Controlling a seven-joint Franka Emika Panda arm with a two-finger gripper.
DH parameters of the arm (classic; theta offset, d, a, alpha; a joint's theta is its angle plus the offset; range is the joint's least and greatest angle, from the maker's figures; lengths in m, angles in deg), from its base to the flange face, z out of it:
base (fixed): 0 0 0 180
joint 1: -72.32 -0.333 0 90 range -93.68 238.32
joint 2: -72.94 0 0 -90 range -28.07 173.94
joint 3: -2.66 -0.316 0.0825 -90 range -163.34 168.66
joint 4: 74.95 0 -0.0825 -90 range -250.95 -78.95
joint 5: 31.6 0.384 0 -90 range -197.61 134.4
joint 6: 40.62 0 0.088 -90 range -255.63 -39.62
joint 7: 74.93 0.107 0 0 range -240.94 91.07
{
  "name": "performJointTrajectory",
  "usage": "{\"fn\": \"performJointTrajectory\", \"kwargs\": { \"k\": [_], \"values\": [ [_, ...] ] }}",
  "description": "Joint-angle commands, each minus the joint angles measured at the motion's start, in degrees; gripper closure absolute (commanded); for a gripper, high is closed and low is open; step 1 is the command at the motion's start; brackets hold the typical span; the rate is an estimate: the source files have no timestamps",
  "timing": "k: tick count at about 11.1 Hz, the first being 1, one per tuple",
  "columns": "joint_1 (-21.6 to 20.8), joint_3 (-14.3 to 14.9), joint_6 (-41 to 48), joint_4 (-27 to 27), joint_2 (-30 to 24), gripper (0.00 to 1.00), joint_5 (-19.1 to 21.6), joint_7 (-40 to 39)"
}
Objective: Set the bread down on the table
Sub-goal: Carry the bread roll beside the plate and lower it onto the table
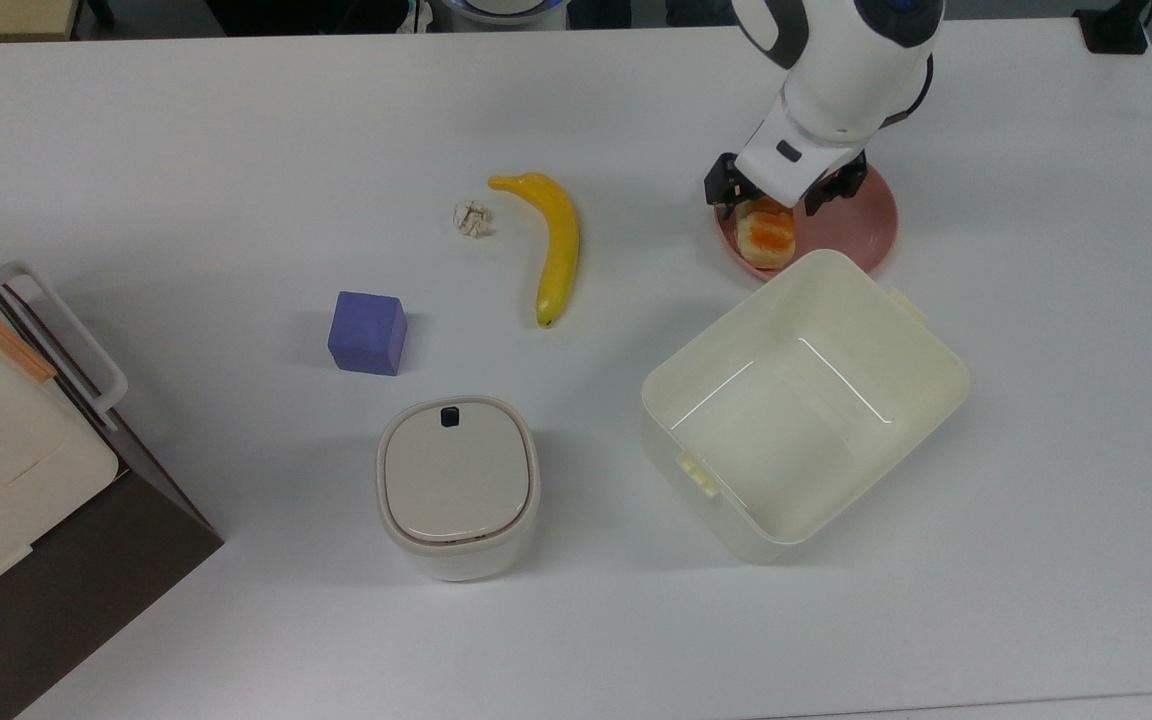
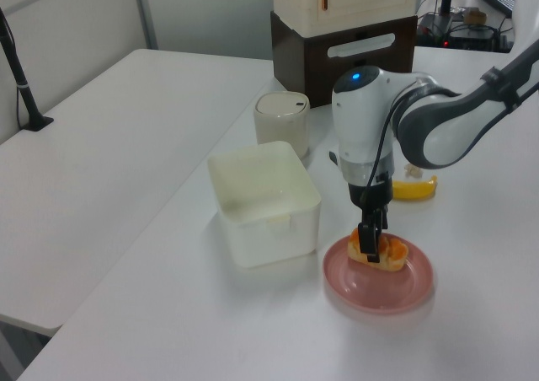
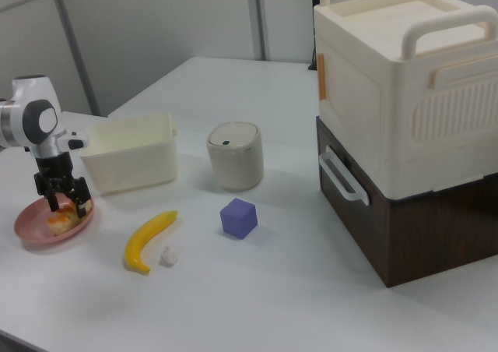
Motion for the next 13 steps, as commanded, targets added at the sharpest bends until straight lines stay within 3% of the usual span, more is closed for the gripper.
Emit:
{"fn": "performJointTrajectory", "kwargs": {
  "k": [1, 2, 3, 6, 8, 9, 10, 11, 13],
  "values": [
    [-0.1, -0.07, -1.56, -0.96, -0.49, 0.42, 0.37, 0.32],
    [-0.1, -0.16, -1.3, -0.78, -0.57, 0.64, 0.37, -0.38],
    [-0.1, -0.16, -0.42, -0.52, -0.92, 0.69, 0.37, -1.26],
    [1.91, 1.15, 8.24, 3.42, -3.55, 0.68, 0.89, -8.18],
    [3.76, 4.92, 9.87, 5.02, -4.44, 0.63, 0.98, -13.64],
    [4.03, 6.94, 9.52, 4.59, -4.09, 0.52, 0.63, -16.1],
    [4.73, 8.09, 8.21, 3.71, -2.78, 0.17, 0.11, -16.3],
    [5.86, 8.54, 5.94, 3.62, -1.64, 0.0, -0.16, -15.87],
    [7.98, 8.72, 5.56, 3.7, -1.89, 0.0, -0.25, -15.86]
  ]
}}
